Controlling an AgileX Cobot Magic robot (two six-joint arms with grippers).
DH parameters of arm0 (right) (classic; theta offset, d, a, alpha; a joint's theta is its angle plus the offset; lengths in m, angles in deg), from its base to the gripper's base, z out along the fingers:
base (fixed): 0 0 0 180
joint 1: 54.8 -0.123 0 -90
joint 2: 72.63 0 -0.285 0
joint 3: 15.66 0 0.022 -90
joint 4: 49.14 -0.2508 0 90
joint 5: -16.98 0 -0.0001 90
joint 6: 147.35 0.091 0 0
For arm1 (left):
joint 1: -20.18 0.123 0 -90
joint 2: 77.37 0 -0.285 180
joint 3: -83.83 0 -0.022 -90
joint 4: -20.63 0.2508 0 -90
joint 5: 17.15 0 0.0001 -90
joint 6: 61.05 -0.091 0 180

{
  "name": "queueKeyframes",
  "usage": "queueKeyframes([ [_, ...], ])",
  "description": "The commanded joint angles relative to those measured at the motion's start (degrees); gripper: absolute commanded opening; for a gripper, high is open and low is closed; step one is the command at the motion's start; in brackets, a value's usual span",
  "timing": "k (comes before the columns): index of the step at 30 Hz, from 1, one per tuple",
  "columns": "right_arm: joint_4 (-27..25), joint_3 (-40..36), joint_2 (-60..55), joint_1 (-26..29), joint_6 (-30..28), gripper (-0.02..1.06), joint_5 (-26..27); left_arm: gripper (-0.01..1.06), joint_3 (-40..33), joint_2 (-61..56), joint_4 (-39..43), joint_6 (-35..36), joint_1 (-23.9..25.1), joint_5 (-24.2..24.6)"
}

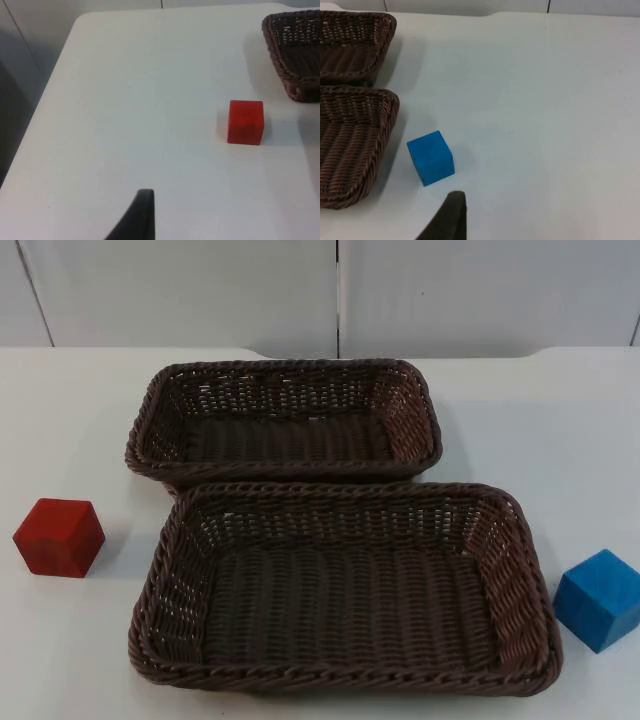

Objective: Pick up one cube with the left hand and place it into the upper basket. Pick up one cube with the right hand and place it into the lower basket.

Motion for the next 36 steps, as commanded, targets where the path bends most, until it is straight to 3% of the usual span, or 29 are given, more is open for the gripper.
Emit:
queueKeyframes([
  [1, -0.29, -0.08, 0.2, 0.26, -0.01, 1.05, 0.46, 0.99, -0.27, -0.22, 0.4, 0.33, 0.3, -0.6],
  [36, -0.29, 0.02, 0.2, 0.26, -0.01, 1.05, 0.36, 0.99, -0.27, -0.22, 0.28, 0.33, 0.3, -0.6],
])
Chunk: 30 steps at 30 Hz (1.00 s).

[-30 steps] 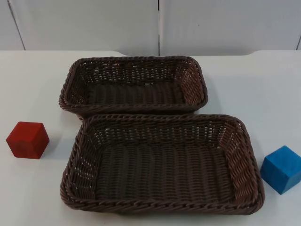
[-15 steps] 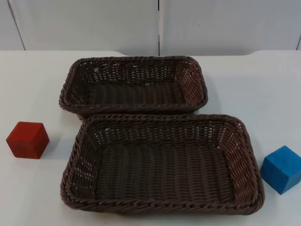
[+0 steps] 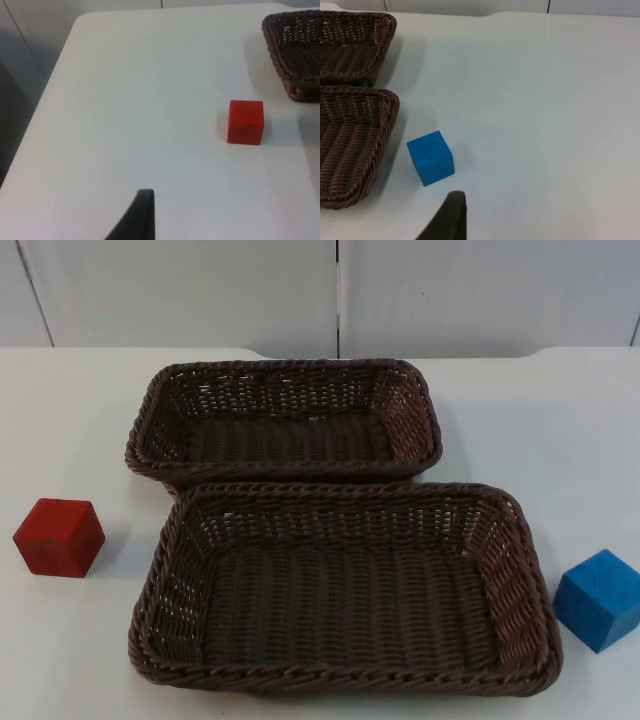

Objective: Pick up one cube with the left hand and place it into the upper basket. Pick up one cube with the right hand and place it into the lower basket.

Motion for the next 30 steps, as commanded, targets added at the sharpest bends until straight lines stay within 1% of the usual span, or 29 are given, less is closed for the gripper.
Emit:
queueKeyframes([
  [1, -0.29, 0.02, 0.2, 0.26, 0.38, 1.05, 0.36, 0.99, -0.27, -0.22, 0.28, 0.33, 0.3, -0.6],
  [30, -0.07, 0.02, 0.2, 0.26, 0.38, 1.05, 0.36, 0.99, -0.27, -0.22, 0.28, 0.33, 0.3, -0.6],
])
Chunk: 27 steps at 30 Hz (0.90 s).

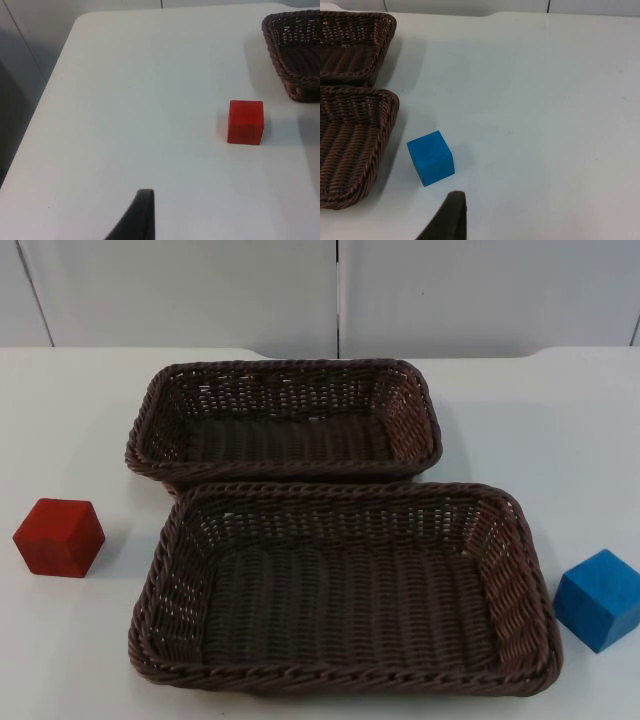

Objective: Pick up one cube with the left hand and place it into the upper basket. Pick up one cube with the right hand and place it into the lower basket.

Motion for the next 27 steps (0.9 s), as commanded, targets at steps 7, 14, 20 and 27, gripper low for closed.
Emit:
queueKeyframes([
  [7, -0.07, 0.02, 0.2, 0.26, -0.01, 1.05, 0.36, 0.99, -0.27, -0.22, 0.28, 0.33, 0.3, -0.7],
  [14, -0.07, 0.02, 0.2, 0.26, -0.01, 1.05, 0.36, 0.99, 0.43, -0.22, 0.16, 0.33, 0.3, -1.7],
  [20, 0.06, 0.02, 0.2, 0.26, -0.01, 1.05, 0.36, 0.99, 2.05, 1.45, 0.05, 0.33, 0.3, -4.67],
  [27, 0.14, 0.02, 0.2, 0.26, -0.01, 1.05, 0.36, 0.99, 2.05, 4.43, -0.98, 0.33, 0.21, -7.47],
])
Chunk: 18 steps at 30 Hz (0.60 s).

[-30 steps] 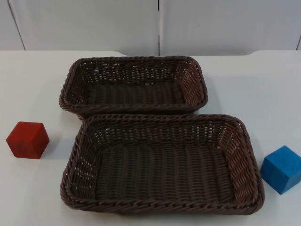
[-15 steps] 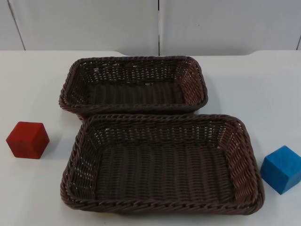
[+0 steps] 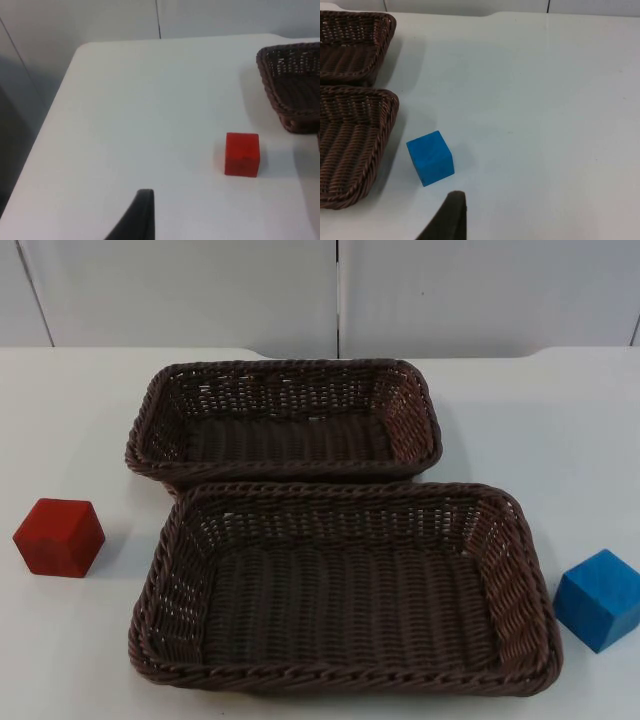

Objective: Pick up one cube with the left hand and place it into the upper basket. Pick up one cube with the right hand and place it into the lower basket.

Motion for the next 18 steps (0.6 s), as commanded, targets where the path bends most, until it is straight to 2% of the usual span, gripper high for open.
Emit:
queueKeyframes([
  [1, 0.14, 0.02, 0.2, 0.26, -0.01, 1.05, 0.36, 0.99, 0.34, 0.33, -0.9, 0.33, 0.21, -1.92],
  [18, 0.4, 0.02, 0.2, 0.26, -0.01, 1.05, 0.36, 0.99, 0.34, 0.33, -3.17, 0.33, 0.21, -9.83],
])
